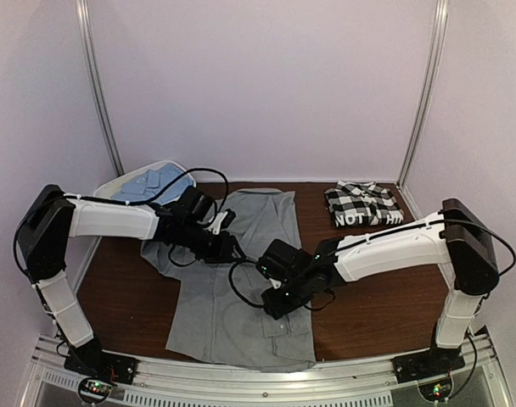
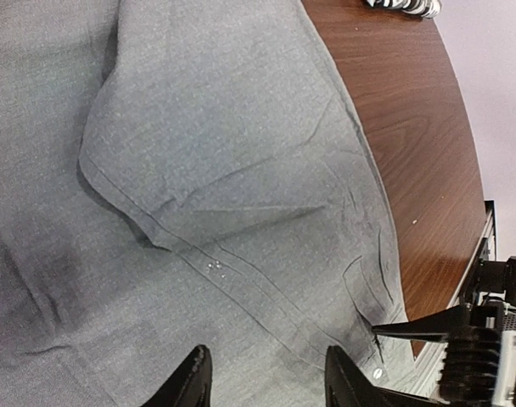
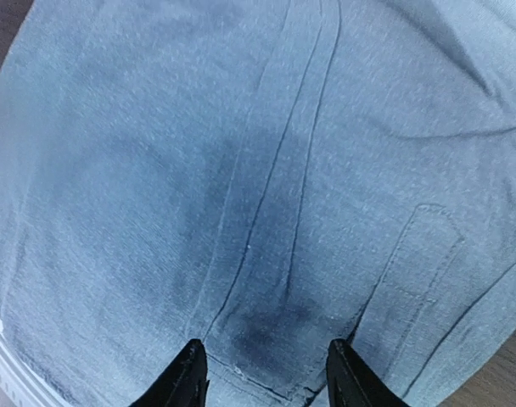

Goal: Fold and stack the long sleeve shirts
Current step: Move the right arm to the center of the board with the 1/3-folded shirt.

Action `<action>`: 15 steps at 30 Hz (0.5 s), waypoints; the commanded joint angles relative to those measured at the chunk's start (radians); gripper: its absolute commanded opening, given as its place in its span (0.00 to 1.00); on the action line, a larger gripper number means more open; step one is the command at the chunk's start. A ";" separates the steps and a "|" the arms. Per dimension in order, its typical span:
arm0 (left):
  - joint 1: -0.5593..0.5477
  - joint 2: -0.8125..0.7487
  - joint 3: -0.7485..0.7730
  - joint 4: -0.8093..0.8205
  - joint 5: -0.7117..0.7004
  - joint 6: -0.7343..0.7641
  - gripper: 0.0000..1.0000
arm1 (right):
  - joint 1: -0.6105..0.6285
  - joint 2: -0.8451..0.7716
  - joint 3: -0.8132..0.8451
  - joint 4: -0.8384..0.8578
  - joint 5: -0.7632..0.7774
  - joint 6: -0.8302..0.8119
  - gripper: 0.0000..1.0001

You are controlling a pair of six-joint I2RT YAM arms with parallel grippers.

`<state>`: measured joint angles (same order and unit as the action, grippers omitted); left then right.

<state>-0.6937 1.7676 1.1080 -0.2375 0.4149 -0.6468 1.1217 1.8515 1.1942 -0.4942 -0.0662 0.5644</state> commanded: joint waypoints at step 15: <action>0.038 0.286 0.335 0.033 -0.077 0.012 0.39 | -0.279 -0.356 -0.260 0.364 -0.094 0.158 0.50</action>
<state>-0.6857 1.9781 1.3827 -0.2325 0.3840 -0.6460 0.8600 1.5208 0.9741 -0.2375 -0.1017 0.6830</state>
